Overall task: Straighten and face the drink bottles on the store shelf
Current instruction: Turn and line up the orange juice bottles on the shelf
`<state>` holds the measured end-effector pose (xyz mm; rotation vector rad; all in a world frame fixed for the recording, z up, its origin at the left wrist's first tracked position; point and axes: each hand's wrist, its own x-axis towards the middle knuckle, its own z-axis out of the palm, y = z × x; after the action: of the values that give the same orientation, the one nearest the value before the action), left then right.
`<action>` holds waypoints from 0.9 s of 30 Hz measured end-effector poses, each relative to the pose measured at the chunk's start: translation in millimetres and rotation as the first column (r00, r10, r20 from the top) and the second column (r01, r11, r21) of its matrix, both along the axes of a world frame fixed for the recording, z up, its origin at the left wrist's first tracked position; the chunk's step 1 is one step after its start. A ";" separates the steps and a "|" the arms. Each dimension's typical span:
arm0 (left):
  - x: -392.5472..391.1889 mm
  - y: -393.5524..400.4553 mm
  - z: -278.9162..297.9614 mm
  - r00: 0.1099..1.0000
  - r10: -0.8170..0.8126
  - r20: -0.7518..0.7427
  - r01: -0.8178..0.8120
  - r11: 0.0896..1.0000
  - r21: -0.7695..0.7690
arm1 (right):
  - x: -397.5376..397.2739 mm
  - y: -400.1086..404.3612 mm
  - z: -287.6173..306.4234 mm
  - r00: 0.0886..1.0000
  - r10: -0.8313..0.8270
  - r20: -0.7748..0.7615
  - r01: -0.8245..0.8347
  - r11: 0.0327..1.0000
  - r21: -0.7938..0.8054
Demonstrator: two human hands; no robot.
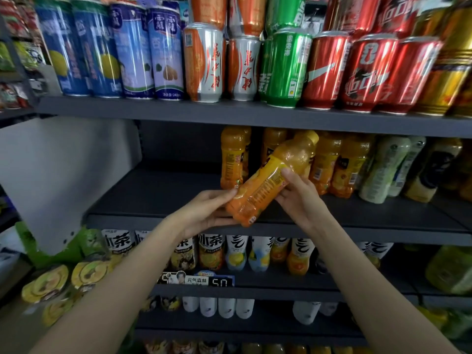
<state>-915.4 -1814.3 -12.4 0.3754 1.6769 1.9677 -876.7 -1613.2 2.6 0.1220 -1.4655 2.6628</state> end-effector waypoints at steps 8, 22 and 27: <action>9.2 14.5 3.6 0.942 -0.092 -0.322 -0.011 0.953 -0.304 | 13.0 4.4 -2.8 0.998 0.004 -0.058 -0.002 0.999 0.038; 0.8 17.6 -16.7 0.591 -0.051 -0.805 -0.393 0.853 -0.343 | 22.1 13.4 1.7 0.993 -0.103 -0.058 0.112 0.977 0.182; -0.6 19.5 -12.1 0.661 -0.043 -0.749 -0.319 0.888 -0.332 | 19.1 18.0 12.7 0.992 -0.001 -0.127 0.045 0.940 0.337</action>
<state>-916.1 -1794.8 -24.5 1.0014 2.6747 1.5141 -857.6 -1595.2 15.3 0.2900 -1.8543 2.3101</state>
